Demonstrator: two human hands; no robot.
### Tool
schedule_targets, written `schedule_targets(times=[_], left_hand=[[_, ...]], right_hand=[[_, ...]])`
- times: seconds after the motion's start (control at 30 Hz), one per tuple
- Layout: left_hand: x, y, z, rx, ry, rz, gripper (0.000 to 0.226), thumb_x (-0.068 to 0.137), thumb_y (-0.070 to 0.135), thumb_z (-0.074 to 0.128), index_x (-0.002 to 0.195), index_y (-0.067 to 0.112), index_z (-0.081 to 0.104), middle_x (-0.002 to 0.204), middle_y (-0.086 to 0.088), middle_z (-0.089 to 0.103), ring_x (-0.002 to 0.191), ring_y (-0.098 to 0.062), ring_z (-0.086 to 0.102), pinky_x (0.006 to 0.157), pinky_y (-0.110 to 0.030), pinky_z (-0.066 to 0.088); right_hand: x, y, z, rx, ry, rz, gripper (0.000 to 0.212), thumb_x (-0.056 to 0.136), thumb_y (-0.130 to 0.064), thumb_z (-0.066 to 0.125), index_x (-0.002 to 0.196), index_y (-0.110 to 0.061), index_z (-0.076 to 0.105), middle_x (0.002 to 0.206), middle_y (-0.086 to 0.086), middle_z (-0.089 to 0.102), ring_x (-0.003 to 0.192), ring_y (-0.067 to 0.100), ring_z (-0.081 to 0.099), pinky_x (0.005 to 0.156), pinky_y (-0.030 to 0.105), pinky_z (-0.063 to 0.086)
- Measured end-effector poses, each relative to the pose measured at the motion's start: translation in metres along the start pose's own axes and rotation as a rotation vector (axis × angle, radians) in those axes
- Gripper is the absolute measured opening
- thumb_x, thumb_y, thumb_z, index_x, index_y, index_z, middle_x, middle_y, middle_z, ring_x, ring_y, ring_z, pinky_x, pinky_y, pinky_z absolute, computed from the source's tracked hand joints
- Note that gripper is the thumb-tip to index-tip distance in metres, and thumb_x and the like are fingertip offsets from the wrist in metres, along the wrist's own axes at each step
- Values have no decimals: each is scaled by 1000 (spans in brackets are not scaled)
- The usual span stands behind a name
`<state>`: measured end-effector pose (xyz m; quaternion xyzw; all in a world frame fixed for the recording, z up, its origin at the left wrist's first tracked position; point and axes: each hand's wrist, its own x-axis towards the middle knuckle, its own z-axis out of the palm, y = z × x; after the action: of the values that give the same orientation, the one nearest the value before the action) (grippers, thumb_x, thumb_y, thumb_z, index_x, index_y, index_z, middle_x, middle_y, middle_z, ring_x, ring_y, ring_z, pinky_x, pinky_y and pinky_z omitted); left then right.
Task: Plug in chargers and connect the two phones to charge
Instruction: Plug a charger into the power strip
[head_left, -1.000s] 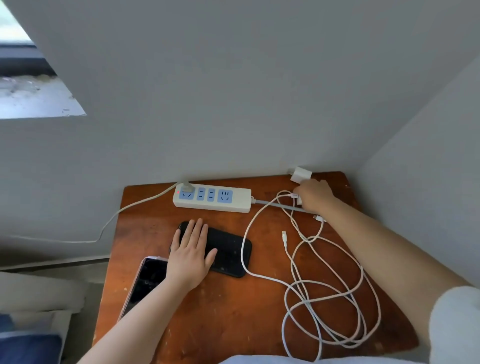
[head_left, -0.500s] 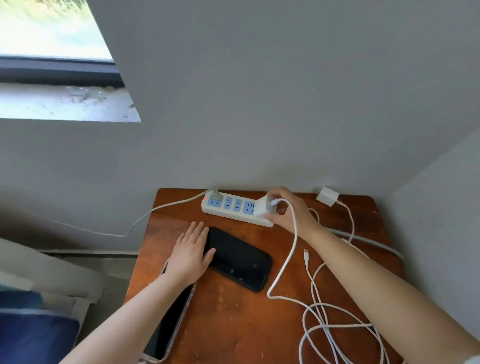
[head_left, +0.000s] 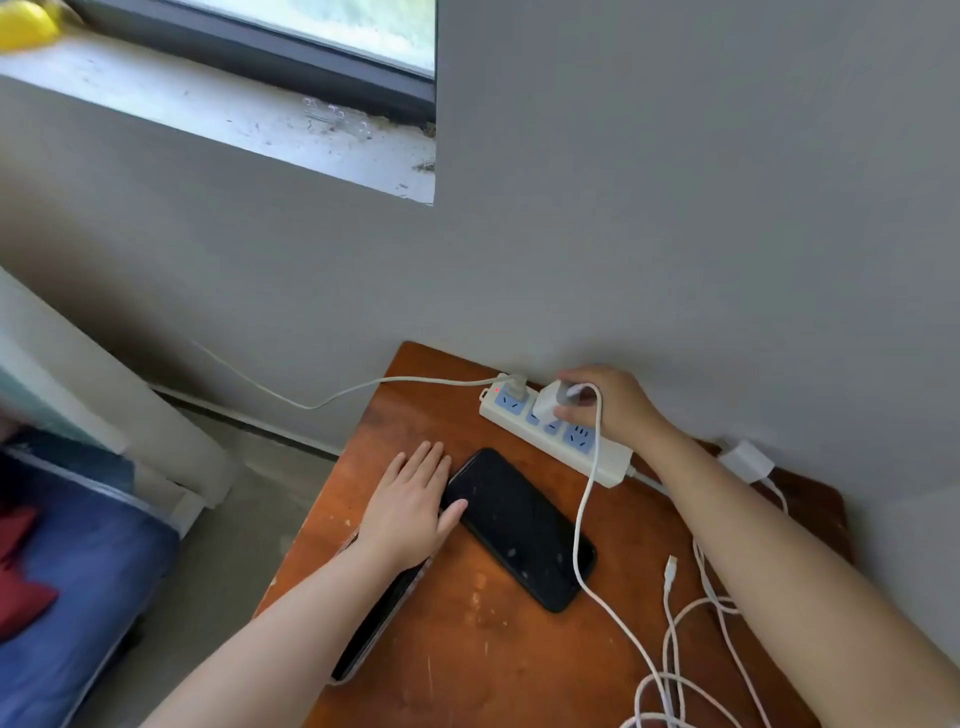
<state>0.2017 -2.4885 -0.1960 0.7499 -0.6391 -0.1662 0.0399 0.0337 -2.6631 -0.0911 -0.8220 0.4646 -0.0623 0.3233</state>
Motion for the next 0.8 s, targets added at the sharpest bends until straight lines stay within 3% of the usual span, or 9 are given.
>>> schedule_targets(times=[0.2, 0.37, 0.53, 0.67, 0.8], left_hand=[[1, 1, -1, -18, 18, 7, 63, 92, 52, 22, 142, 14, 14, 154, -6, 12, 142, -19, 3, 115, -35, -1], [0, 1, -1, -14, 27, 17, 63, 92, 52, 22, 142, 13, 14, 154, -6, 12, 142, -19, 3, 115, -35, -1], [1, 0, 0, -24, 33, 18, 63, 92, 52, 22, 142, 14, 14, 154, -5, 11, 142, -19, 2, 115, -35, -2], [1, 0, 1, -20, 35, 23, 63, 92, 52, 21, 142, 13, 14, 154, -6, 11, 142, -19, 2, 115, -35, -3], [1, 0, 0, -22, 36, 24, 63, 93, 51, 21, 142, 13, 14, 154, -6, 12, 142, -19, 2, 114, -35, -2]], right_hand=[[7, -13, -8, -104, -80, 52, 48, 75, -14, 71, 120, -7, 54, 126, 13, 57, 113, 24, 54, 87, 22, 35], [7, -26, -8, -215, -116, 38, 36, 75, -7, 68, 108, 5, 59, 115, 23, 61, 104, 34, 57, 91, 37, 47], [10, -28, -8, -204, -128, 47, 34, 75, -1, 62, 106, 10, 58, 116, 26, 60, 105, 36, 57, 94, 39, 48], [5, -25, -4, -181, -129, 58, 41, 79, -5, 61, 119, -2, 54, 128, 16, 56, 116, 28, 52, 88, 21, 37], [-6, -20, -2, -150, -90, 72, 45, 78, -6, 66, 120, -2, 53, 124, 16, 57, 114, 27, 53, 88, 21, 36]])
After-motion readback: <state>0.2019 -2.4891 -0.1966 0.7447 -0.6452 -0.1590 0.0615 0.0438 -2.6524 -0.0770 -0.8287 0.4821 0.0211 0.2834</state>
